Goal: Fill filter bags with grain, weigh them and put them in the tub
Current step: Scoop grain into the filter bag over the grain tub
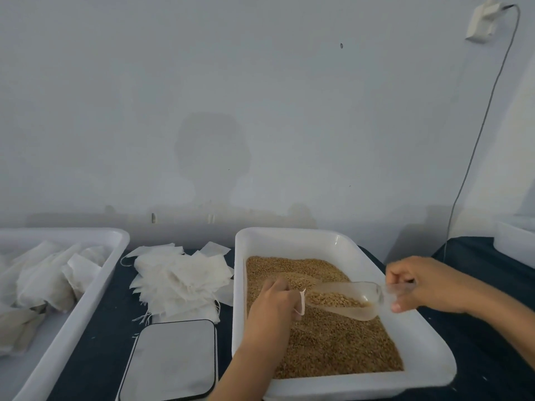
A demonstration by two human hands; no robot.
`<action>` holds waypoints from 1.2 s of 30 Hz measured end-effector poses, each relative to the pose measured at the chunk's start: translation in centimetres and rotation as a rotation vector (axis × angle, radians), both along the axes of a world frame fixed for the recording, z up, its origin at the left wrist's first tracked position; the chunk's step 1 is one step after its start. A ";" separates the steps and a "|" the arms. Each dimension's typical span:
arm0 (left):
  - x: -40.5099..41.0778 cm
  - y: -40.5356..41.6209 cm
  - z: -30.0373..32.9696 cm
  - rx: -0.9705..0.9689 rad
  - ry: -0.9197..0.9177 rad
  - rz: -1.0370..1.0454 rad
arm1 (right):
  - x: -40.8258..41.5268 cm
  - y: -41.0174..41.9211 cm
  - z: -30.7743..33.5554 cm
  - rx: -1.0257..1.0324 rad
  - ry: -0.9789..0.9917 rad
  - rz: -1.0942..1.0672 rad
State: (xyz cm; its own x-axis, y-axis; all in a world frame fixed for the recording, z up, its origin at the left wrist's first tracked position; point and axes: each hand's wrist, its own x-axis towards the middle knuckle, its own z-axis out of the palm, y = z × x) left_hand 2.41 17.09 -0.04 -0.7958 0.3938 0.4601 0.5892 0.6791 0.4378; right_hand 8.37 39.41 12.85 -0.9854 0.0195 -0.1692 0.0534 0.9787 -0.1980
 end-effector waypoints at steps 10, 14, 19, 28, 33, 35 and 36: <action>0.6 0.0 0.2 0.033 0.033 -0.104 | -2.4 -3.3 2.9 0.328 -0.026 0.090; 0.7 -0.2 0.1 0.062 0.044 -0.101 | -3.2 -4.5 3.5 0.399 -0.024 0.084; 0.6 -0.2 0.0 0.075 0.037 -0.081 | -3.8 -5.5 4.1 0.529 0.032 0.108; 0.1 -0.1 -0.2 0.154 -0.007 -0.026 | -4.0 -5.4 4.2 0.607 0.118 0.088; -0.3 -0.7 0.5 0.518 -0.302 -0.004 | -4.3 -3.4 2.2 0.420 -0.026 -0.065; -0.5 -1.1 0.7 0.646 -0.396 -0.033 | -4.7 -3.2 -0.5 0.252 -0.072 -0.124; -0.5 -1.2 0.8 0.672 -0.410 -0.038 | -4.8 -3.3 -2.1 0.181 -0.071 -0.149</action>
